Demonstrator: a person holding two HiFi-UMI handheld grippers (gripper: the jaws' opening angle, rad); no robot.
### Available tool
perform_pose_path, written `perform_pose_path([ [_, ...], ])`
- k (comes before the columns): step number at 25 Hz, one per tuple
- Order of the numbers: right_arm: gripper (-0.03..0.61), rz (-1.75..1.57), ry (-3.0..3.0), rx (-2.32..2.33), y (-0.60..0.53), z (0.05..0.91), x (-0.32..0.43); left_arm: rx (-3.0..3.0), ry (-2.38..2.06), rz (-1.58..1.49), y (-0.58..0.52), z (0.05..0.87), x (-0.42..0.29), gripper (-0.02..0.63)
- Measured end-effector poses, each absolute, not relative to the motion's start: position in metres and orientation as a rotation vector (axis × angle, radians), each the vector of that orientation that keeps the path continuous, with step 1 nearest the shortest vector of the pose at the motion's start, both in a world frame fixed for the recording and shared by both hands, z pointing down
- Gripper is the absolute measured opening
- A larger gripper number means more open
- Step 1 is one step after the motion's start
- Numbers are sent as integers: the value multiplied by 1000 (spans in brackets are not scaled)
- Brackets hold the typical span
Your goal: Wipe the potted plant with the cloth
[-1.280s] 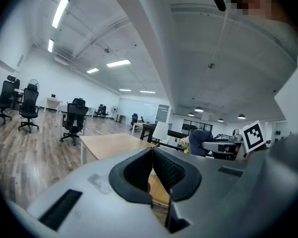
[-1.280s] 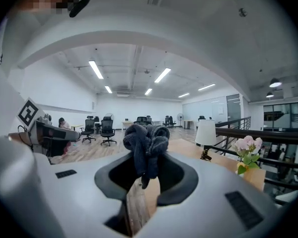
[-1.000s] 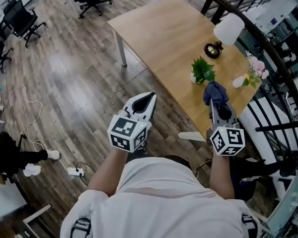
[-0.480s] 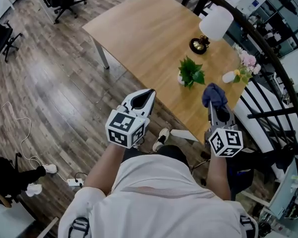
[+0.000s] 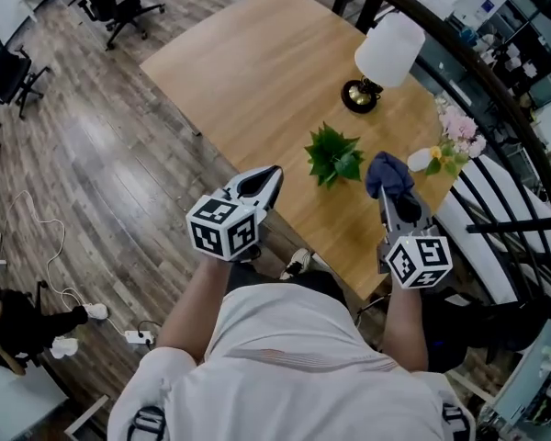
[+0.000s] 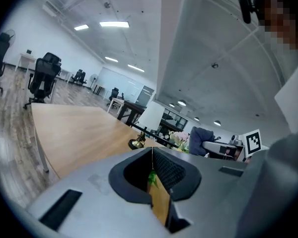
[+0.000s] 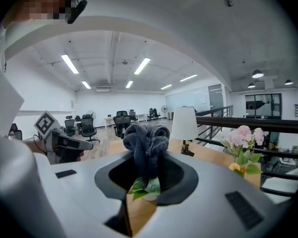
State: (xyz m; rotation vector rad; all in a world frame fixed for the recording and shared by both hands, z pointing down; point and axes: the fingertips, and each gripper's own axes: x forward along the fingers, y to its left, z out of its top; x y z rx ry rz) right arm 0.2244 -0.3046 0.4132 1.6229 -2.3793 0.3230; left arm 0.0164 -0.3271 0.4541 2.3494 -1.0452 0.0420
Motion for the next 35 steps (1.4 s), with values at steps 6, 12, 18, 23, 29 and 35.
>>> perform_pose_path([
  [6, 141, 412, -2377, 1535, -335, 440, 233, 2164, -949, 105, -362, 526, 28, 18],
  [12, 141, 441, -2276, 1583, -354, 453, 229, 2052, -753, 131, -395, 588, 47, 21],
  [18, 141, 458, -2138, 1624, -375, 464, 224, 1979, -534, 174, -424, 634, 80, 115],
  [23, 141, 492, -2092, 1634, -390, 470, 222, 1931, -415, 119, -434, 631, 103, 126],
  [29, 141, 524, -2171, 1394, -411, 485, 198, 1834, -355, 103, -429, 644, 124, 127],
  [35, 141, 519, -2254, 880, -438, 525, 126, 1771, -388, 57, -433, 648, 127, 126],
])
